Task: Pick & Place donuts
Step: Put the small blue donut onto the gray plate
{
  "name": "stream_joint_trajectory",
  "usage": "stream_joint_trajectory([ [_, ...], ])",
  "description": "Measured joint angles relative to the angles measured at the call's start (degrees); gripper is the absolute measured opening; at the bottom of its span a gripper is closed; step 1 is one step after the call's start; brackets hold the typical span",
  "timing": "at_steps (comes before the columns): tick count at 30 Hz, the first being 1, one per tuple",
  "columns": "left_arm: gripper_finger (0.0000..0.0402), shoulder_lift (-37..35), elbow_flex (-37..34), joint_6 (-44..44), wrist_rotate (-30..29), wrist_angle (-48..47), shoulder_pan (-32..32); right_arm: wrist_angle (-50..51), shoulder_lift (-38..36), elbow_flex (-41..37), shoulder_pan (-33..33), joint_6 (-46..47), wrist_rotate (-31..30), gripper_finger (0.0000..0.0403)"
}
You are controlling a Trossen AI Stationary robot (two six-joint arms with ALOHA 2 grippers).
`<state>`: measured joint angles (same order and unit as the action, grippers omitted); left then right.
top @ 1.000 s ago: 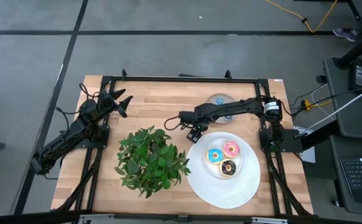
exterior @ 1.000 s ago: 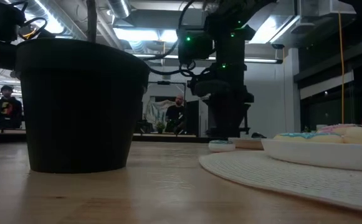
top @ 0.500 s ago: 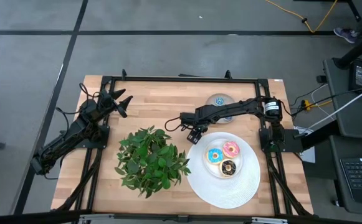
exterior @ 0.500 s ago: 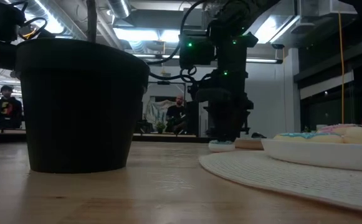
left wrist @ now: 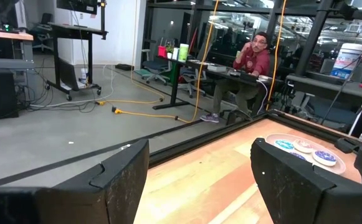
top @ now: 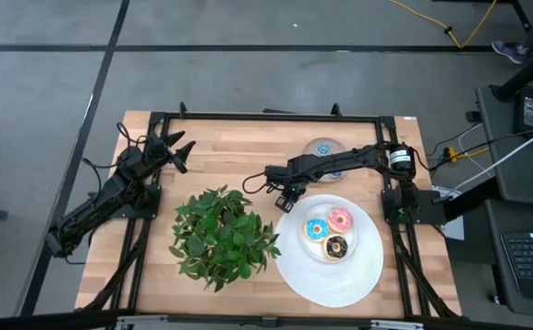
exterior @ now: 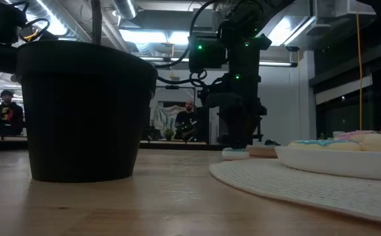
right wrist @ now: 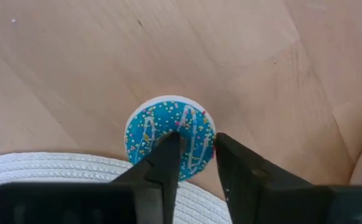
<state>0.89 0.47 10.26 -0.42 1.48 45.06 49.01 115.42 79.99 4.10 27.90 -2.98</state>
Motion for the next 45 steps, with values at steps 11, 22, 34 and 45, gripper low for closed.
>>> stream_joint_trajectory([
  [11,0.0270,0.0,0.0,0.0,0.0,0.0,0.0,-0.5,0.0,0.0,0.0,-0.2,0.0,0.0058],
  [22,0.0270,0.0,0.0,0.0,0.0,0.0,0.0,0.6,0.0,0.4,0.0,-3.2,0.1,0.0029],
  [34,0.0270,0.0,0.0,0.0,0.0,0.0,0.0,7.1,0.0,8.8,1.9,-9.7,1.2,0.0028],
  [45,0.0270,0.0,0.0,0.0,0.0,0.0,0.0,14.0,0.0,19.5,4.0,-12.1,1.2,0.0028],
])
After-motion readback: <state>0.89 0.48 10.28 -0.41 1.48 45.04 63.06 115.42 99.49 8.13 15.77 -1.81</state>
